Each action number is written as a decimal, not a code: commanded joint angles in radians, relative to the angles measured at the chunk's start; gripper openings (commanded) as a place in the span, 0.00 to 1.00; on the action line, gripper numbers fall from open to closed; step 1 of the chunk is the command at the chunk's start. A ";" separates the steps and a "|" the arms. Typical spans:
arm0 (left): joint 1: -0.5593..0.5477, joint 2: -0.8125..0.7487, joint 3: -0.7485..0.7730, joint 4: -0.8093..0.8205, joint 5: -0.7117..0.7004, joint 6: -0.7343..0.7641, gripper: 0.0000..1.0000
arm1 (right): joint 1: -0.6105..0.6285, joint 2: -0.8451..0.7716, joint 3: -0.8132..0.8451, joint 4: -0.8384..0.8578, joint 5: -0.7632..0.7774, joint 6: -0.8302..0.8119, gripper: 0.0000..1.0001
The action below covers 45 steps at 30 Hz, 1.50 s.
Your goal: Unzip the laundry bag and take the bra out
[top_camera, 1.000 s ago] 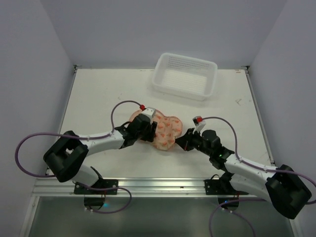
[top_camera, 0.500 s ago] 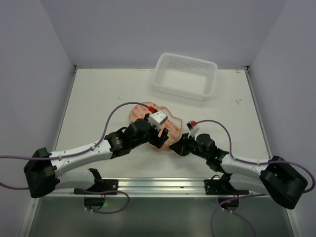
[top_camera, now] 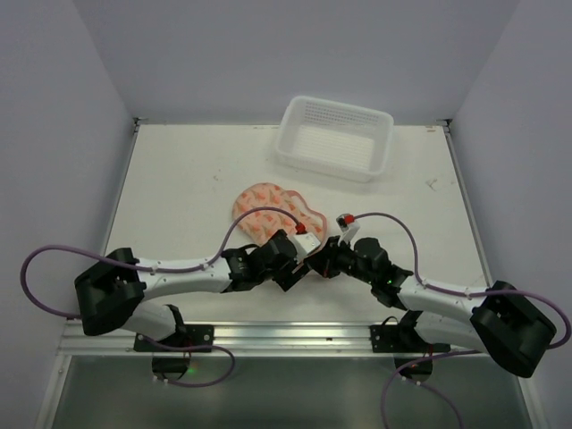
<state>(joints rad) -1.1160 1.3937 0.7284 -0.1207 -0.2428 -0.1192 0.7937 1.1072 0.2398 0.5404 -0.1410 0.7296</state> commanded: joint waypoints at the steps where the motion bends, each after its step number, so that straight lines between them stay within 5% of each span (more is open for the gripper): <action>1: -0.005 0.045 0.003 0.062 -0.079 0.050 0.80 | 0.004 -0.021 0.038 0.027 0.020 -0.009 0.00; 14: -0.057 0.100 0.068 0.090 -0.266 0.043 0.73 | 0.006 0.008 0.020 0.087 -0.029 0.007 0.00; 17: -0.065 0.096 0.074 0.102 -0.276 0.046 0.49 | 0.007 0.011 0.013 0.105 -0.048 0.011 0.00; 19: -0.067 0.087 0.072 0.104 -0.282 0.039 0.11 | 0.009 0.006 0.009 0.110 -0.048 0.013 0.00; 21: -0.071 0.056 0.051 0.102 -0.267 0.039 0.00 | 0.009 -0.010 0.006 0.099 -0.036 0.008 0.00; 33: -0.071 -0.151 -0.095 0.093 -0.175 0.033 0.00 | -0.040 -0.104 0.096 -0.129 0.095 -0.084 0.00; 45: -0.071 -0.159 -0.096 0.081 -0.107 0.039 0.00 | -0.220 0.012 0.148 -0.095 0.009 -0.163 0.00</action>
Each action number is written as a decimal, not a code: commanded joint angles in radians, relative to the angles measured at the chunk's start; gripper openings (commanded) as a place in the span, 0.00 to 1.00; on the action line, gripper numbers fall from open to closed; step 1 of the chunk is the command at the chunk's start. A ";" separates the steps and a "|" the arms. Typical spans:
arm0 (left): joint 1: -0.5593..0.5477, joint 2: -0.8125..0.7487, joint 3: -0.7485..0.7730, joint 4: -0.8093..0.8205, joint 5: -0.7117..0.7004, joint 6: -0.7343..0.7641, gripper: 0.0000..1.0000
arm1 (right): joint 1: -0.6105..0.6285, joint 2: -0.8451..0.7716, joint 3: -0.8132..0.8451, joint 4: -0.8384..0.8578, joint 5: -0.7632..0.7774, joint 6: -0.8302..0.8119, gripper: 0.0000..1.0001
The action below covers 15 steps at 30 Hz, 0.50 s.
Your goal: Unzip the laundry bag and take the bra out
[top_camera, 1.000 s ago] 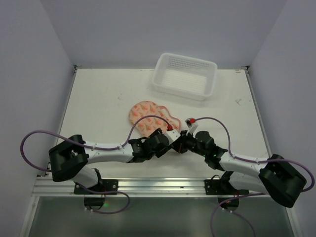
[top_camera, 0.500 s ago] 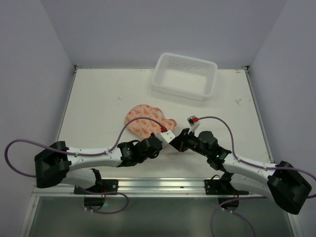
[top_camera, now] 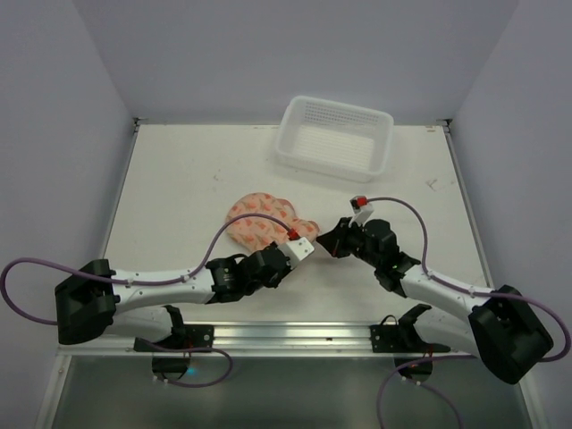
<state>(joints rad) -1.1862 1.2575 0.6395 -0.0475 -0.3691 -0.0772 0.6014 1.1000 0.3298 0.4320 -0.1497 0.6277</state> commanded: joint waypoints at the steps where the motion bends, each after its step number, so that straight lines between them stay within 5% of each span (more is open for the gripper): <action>1: -0.001 -0.023 -0.006 0.008 0.021 0.001 0.00 | -0.028 0.026 0.066 0.008 0.013 -0.068 0.00; 3: -0.001 -0.023 -0.003 0.015 0.000 -0.009 0.00 | -0.028 0.038 0.081 0.007 -0.029 -0.082 0.00; 4: -0.001 -0.029 0.000 0.018 -0.019 -0.021 0.09 | -0.028 0.040 0.078 0.014 -0.040 -0.086 0.00; 5: 0.000 -0.036 0.000 0.029 -0.057 -0.032 0.46 | -0.025 0.041 0.075 0.033 -0.056 -0.085 0.00; 6: 0.000 -0.046 -0.001 0.031 -0.062 -0.048 0.64 | -0.025 0.041 0.057 0.045 -0.073 -0.080 0.00; 8: 0.025 -0.076 0.014 0.069 -0.016 -0.070 0.82 | -0.022 0.035 0.038 0.059 -0.070 -0.068 0.00; 15: 0.184 -0.135 0.069 -0.025 0.131 -0.255 0.80 | -0.023 0.018 -0.009 0.059 -0.050 -0.042 0.00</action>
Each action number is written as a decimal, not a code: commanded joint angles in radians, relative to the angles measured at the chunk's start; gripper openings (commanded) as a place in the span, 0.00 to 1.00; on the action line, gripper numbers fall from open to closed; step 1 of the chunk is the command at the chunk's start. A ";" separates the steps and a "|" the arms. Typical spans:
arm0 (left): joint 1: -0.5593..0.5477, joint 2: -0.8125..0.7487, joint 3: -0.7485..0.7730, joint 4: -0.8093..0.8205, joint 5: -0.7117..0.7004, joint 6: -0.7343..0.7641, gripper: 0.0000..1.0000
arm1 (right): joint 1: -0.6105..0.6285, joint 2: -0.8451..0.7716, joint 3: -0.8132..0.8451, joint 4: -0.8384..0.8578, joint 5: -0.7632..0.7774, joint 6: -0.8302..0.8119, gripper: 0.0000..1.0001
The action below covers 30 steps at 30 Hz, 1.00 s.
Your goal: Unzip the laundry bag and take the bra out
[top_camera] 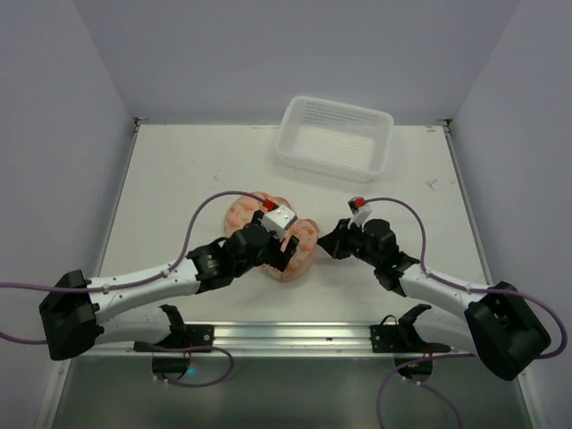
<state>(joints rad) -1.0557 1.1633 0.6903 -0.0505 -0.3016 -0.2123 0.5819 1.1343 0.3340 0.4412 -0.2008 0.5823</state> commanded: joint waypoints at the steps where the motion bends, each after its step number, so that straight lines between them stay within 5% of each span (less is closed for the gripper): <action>1: 0.109 -0.057 0.006 -0.026 0.076 -0.151 0.75 | -0.002 -0.021 -0.018 0.047 0.006 0.004 0.00; 2: 0.140 -0.059 -0.003 -0.060 0.097 -0.179 0.49 | -0.002 -0.031 -0.019 0.041 0.011 0.008 0.00; 3: 0.184 -0.059 -0.008 -0.095 0.087 -0.241 0.35 | -0.004 -0.036 -0.023 0.034 0.017 0.011 0.00; 6: 0.192 -0.048 -0.005 -0.218 -0.034 -0.304 0.24 | -0.004 -0.056 -0.026 0.015 0.069 0.005 0.00; 11: 0.220 -0.011 -0.075 -0.174 -0.007 -0.372 0.00 | -0.002 -0.117 -0.039 -0.015 0.089 0.016 0.00; 22: 0.258 0.257 -0.058 -0.060 -0.027 -0.388 0.00 | 0.012 -0.185 -0.084 0.010 0.037 0.036 0.00; 30: 0.312 0.469 0.162 -0.009 -0.036 -0.260 0.00 | 0.119 -0.153 -0.092 0.030 0.067 0.042 0.00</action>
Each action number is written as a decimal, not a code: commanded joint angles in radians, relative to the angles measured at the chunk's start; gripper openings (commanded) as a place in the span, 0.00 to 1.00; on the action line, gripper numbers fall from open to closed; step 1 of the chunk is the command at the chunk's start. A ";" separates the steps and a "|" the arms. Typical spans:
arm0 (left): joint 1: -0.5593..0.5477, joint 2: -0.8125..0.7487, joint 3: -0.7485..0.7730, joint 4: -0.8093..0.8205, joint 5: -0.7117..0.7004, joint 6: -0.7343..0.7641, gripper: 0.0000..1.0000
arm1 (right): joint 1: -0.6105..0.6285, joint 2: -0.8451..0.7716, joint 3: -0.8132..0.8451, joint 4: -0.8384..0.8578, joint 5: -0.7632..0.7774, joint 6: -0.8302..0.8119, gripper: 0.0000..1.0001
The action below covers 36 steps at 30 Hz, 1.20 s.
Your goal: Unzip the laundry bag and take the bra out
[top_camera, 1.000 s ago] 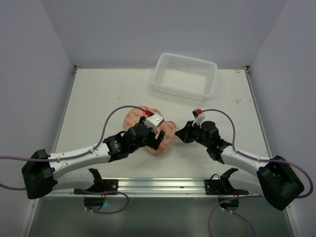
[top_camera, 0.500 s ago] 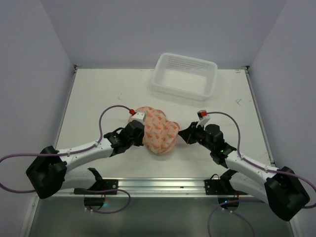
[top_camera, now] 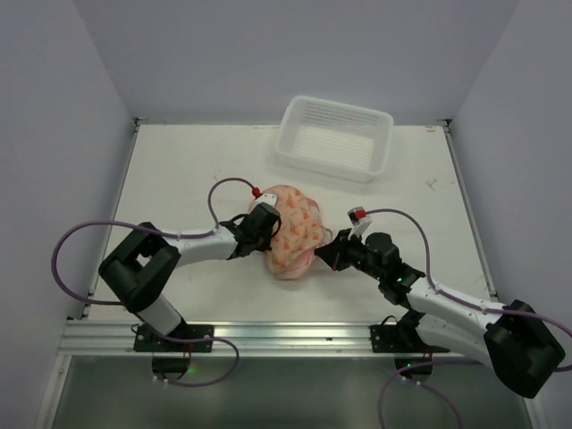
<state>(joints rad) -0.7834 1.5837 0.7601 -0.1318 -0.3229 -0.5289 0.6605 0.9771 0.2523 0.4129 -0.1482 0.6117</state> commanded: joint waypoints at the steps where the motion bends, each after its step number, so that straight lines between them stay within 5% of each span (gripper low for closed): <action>1: 0.048 0.064 0.105 0.092 0.017 0.067 0.00 | 0.071 0.008 -0.010 0.060 0.024 0.016 0.00; 13: 0.095 0.115 0.291 0.074 0.036 0.237 0.04 | 0.209 0.182 0.050 0.142 0.087 0.063 0.00; 15: 0.093 0.019 0.277 0.052 0.047 0.273 0.13 | 0.209 0.196 0.077 0.127 0.094 0.059 0.00; 18: 0.090 -0.162 0.210 0.046 0.168 0.343 0.56 | 0.209 0.201 0.094 0.118 0.111 0.051 0.00; 19: 0.088 -0.203 0.196 0.032 0.247 0.362 0.59 | 0.209 0.199 0.099 0.116 0.116 0.048 0.00; 24: 0.075 -0.332 0.110 -0.020 0.471 0.342 0.66 | 0.209 0.218 0.128 0.109 0.102 0.049 0.00; 28: -0.063 -0.314 0.091 -0.123 0.252 0.363 0.73 | 0.209 0.256 0.160 0.093 0.102 0.049 0.00; 36: -0.143 -0.370 -0.034 -0.006 0.282 0.441 0.71 | 0.208 0.258 0.173 0.078 0.105 0.053 0.00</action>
<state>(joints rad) -0.9123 1.2839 0.7612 -0.2035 -0.0280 -0.1547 0.8650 1.2411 0.3820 0.4782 -0.0692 0.6636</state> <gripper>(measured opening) 0.703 0.010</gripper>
